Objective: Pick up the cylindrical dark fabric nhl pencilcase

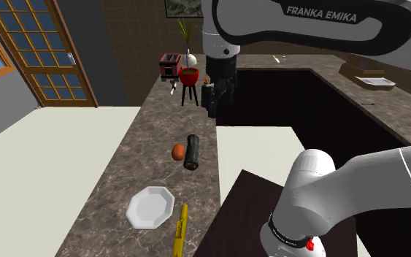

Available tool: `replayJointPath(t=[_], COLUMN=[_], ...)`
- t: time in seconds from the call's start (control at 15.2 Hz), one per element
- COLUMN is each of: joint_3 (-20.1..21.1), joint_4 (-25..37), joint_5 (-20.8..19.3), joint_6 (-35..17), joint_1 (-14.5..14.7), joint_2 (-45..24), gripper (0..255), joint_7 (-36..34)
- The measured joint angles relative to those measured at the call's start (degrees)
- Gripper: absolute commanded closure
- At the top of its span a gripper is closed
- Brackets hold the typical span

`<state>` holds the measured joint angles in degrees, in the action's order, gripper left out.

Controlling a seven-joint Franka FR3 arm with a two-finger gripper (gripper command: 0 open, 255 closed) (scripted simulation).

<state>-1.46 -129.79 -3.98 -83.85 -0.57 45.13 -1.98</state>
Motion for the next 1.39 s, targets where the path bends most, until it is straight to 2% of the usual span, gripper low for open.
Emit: replayJointPath(t=[0.13,0.53,0.92,1.39], joint_3=[0.0,0.0,-0.3,-1.1], joint_4=[-0.5,-6.1,-10.1,-9.8], joint_5=[0.1,0.5,0.7,1.0], joint_6=[-1.0,-12.3,-25.1,-38.5], joint_1=[-0.2,-2.7,-5.4,-8.1], joint_2=[-0.5,-5.5,-13.4,-25.8], gripper=[0,0,0,0], joint_7=[-0.5,-6.8,-13.3,-20.5])
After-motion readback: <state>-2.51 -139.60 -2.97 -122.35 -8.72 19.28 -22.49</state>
